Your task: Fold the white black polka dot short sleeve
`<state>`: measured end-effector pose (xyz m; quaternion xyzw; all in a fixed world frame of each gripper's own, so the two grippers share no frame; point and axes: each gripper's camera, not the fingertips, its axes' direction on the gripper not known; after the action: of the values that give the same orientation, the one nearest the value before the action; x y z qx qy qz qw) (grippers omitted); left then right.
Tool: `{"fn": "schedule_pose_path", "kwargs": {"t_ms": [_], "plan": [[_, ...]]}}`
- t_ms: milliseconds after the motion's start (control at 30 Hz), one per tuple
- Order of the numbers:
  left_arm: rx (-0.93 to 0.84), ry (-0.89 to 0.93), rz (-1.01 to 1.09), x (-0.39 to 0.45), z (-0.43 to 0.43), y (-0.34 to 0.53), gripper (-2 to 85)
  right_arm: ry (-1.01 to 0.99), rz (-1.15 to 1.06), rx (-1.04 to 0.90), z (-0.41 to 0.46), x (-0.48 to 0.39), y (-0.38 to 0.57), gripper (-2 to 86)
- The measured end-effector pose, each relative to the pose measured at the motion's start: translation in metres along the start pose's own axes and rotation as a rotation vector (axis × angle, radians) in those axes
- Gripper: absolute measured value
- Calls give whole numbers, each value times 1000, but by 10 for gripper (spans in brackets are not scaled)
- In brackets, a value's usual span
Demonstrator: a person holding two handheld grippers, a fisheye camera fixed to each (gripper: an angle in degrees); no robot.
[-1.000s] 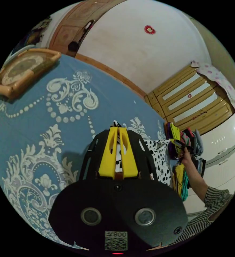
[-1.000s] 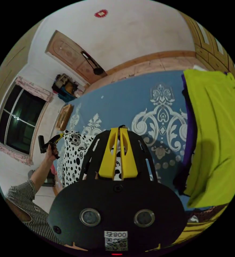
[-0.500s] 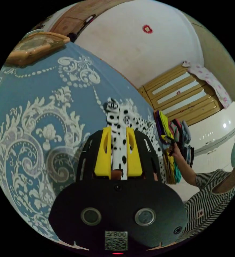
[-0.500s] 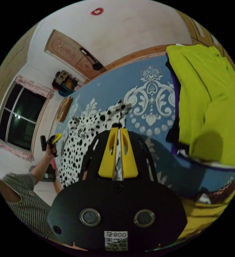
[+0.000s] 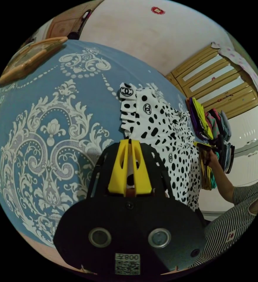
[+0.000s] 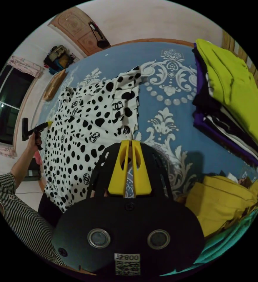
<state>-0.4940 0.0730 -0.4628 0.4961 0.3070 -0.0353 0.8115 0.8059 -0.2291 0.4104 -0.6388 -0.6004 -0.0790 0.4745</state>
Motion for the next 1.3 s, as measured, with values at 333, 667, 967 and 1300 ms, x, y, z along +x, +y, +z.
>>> {"fn": "schedule_pose_path", "kwargs": {"t_ms": [333, 667, 967, 1300], "plan": [[133, 125, 9, -20, 12, -58, 106, -129, 83, 228, -33, 9, -35, 65], [38, 71, -62, -31, 90, -165, 106, -83, 77, 142, -15, -10, -140, 70], [132, 101, 11, -18, 108, -179, 27, -57, 59, 83, -6, -32, -159, 12], [272, 113, -86, -27, 127, -193, 22, -224, 122, 273, -37, -45, -170, 5]]}}
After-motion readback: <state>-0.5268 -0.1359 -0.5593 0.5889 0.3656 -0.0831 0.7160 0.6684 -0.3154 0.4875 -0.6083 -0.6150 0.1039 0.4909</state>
